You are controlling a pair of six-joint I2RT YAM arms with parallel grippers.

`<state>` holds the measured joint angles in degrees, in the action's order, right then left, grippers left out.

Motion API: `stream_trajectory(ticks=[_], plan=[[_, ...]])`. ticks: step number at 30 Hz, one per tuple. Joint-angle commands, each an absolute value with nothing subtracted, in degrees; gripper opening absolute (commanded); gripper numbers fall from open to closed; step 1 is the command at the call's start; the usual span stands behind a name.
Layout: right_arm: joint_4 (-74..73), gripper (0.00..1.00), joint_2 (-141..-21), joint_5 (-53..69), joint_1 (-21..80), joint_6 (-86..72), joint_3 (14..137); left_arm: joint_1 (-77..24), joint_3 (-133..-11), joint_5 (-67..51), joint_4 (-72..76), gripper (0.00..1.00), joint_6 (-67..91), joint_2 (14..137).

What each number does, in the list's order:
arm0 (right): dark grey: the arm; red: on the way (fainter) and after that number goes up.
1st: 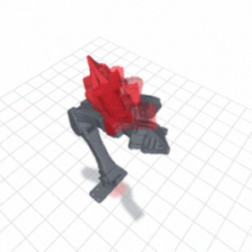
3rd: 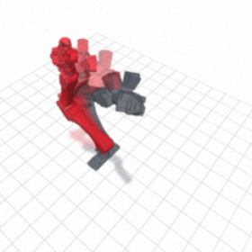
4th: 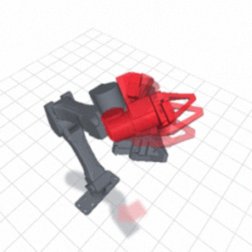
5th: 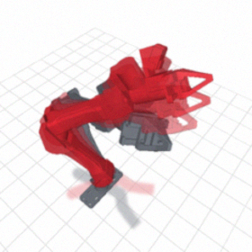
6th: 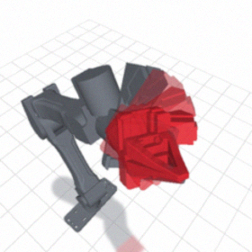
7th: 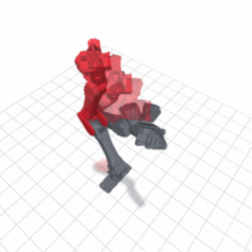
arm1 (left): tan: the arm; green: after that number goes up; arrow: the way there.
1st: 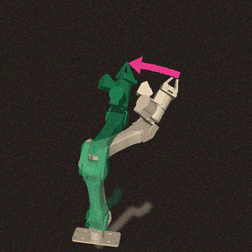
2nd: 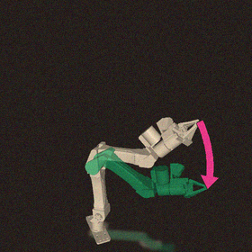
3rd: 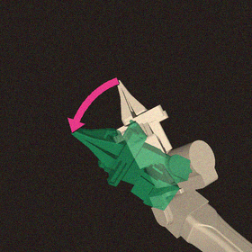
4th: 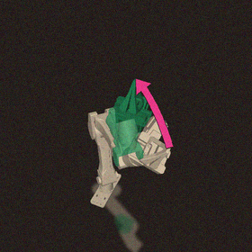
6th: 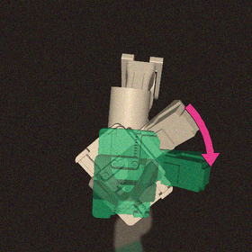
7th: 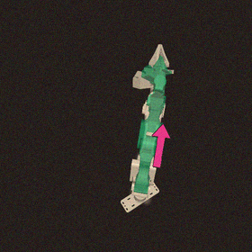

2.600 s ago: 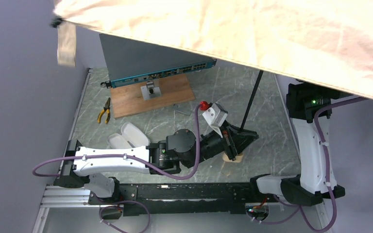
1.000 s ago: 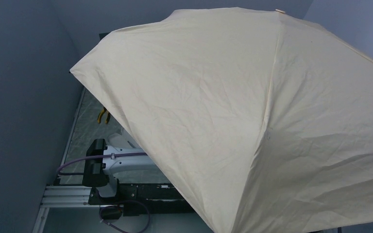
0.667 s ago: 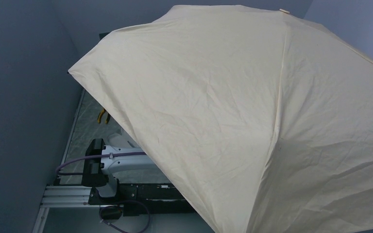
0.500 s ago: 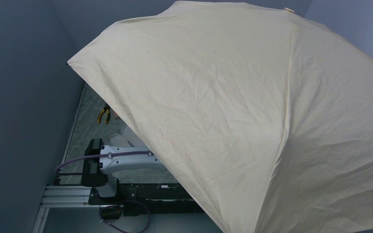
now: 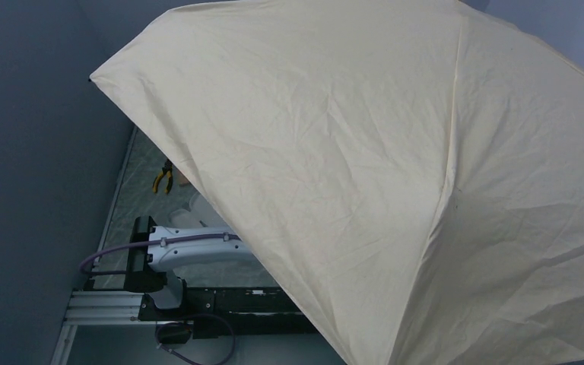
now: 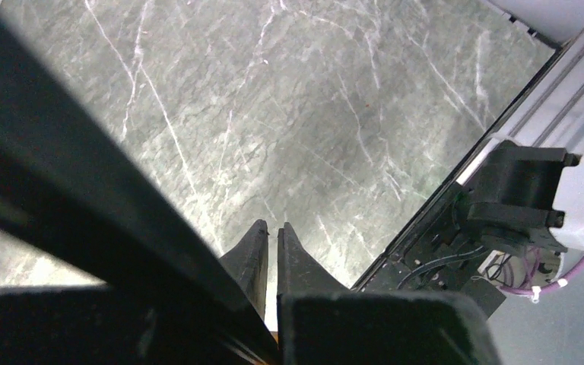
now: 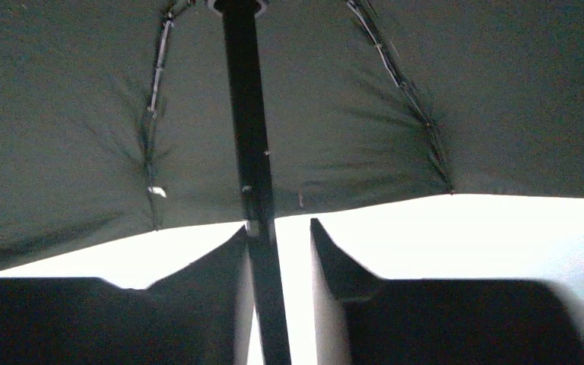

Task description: Open the umbrella

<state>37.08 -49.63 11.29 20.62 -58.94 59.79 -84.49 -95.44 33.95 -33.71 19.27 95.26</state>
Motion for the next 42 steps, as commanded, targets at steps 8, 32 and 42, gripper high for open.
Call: stream_trajectory(ticks=[8,32,42], plan=[[31.6,0.0,-54.7,17.0,21.2,-54.8,67.8,-85.7,-92.3,34.0,-29.5,0.08,14.6,88.3],[38.4,0.0,-66.7,22.1,25.2,-56.0,79.6,-73.0,-82.5,22.0,-9.8,0.97,12.7,63.3],[37.5,0.0,-64.2,26.8,25.3,-56.5,80.9,-54.8,-77.1,-23.5,10.9,0.89,22.4,65.8]])
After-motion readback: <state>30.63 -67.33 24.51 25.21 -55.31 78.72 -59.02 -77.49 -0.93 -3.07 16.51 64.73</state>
